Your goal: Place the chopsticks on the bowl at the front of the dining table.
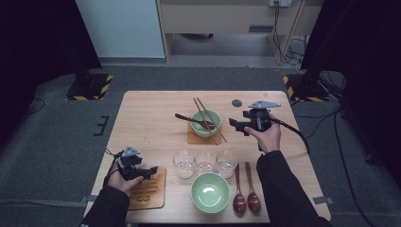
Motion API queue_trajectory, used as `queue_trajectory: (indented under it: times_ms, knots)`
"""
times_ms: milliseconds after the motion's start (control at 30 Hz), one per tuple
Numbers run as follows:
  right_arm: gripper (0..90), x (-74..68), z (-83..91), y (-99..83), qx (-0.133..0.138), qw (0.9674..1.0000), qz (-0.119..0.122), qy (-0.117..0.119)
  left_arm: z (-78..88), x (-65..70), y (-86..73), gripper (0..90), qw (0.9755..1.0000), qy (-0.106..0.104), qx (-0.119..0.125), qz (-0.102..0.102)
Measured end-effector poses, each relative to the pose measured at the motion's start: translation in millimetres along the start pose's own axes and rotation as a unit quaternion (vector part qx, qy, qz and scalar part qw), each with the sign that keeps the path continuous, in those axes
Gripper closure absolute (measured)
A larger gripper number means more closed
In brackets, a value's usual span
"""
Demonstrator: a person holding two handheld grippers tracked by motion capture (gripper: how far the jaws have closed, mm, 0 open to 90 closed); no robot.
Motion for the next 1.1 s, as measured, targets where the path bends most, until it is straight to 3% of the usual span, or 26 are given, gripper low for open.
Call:
queue_trajectory:
  times_ms: [233, 600, 733, 1100]
  knots:
    - [23.8, -2.6, -1.6, -16.5, -0.001, 0.9998, 0.017, 0.005, 0.0, -0.1, -0.5, 15.4, 1.0000, 0.001, -0.001, 0.000]
    - [23.8, 2.8, -5.5, -43.3, -0.012, 0.9998, 0.014, 0.001, -0.3, -1.1, -0.8, 15.4, 1.0000, 0.004, -0.002, 0.000]
    - [23.5, 0.1, -9.4, -53.7, -0.031, 0.9986, 0.042, -0.001, -0.4, -1.8, -1.0, 15.4, 1.0000, 0.005, -0.003, 0.000]
    - [23.5, -1.8, -22.6, -63.8, -0.049, 0.9974, 0.052, -0.012, -0.5, -1.4, -0.3, 15.3, 1.0000, 0.003, -0.002, 0.001]
Point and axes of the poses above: each handheld gripper's, and its own axes: z roughly backward along the jaws, y roughly out of its top, x roughly to its right, the point moved 9 cm from there along -z, roughly forward along the jaws, and after that the axes turned 1 degree about x, right-handed, at the moved point
